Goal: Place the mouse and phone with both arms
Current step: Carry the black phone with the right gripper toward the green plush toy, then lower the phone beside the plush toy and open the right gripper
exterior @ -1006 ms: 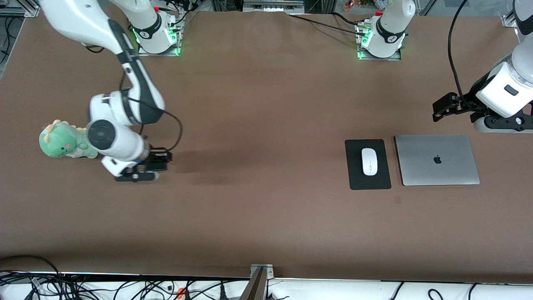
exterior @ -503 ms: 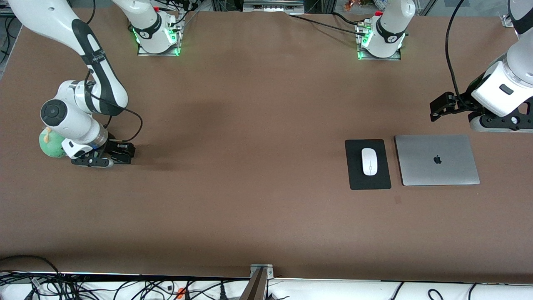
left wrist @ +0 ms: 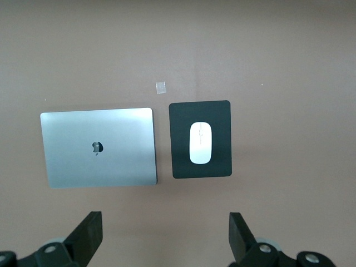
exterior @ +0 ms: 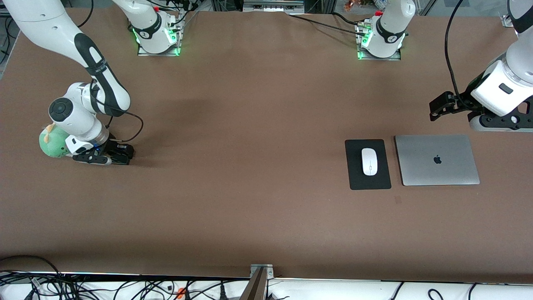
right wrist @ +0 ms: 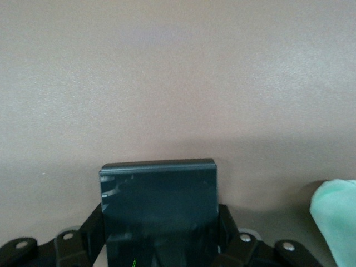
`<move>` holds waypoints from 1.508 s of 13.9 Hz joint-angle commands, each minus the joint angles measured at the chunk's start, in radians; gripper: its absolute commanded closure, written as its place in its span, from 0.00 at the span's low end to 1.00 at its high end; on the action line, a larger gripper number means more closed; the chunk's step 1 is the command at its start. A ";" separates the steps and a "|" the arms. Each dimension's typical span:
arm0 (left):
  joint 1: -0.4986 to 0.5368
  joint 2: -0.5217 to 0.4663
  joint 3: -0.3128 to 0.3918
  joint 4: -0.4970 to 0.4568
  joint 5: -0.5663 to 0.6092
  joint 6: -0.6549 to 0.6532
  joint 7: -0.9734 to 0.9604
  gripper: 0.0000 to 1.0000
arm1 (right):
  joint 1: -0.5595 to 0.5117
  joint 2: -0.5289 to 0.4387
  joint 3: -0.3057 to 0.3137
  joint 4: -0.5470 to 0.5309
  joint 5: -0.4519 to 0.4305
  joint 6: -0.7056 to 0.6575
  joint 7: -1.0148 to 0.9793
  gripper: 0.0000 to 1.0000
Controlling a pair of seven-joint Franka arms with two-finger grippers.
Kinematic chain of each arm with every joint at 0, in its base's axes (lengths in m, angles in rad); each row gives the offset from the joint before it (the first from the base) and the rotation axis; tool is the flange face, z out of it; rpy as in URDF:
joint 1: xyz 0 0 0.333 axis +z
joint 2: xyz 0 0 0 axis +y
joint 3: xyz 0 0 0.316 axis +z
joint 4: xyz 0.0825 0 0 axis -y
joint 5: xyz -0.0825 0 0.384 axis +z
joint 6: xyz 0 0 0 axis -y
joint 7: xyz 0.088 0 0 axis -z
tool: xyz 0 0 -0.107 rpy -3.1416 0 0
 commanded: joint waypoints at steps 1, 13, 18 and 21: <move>-0.009 -0.015 0.010 0.010 -0.020 -0.005 -0.006 0.00 | -0.021 -0.012 0.020 -0.007 0.002 0.003 -0.024 0.00; -0.007 -0.015 0.008 0.010 -0.041 -0.008 -0.010 0.00 | -0.017 -0.269 0.053 0.142 0.002 -0.469 -0.028 0.00; -0.007 -0.015 0.008 0.010 -0.041 -0.008 -0.010 0.00 | -0.014 -0.446 0.055 0.207 0.004 -0.705 -0.028 0.00; -0.007 -0.015 0.008 0.010 -0.041 -0.008 -0.010 0.00 | 0.000 -0.483 0.050 0.293 0.019 -0.880 -0.024 0.00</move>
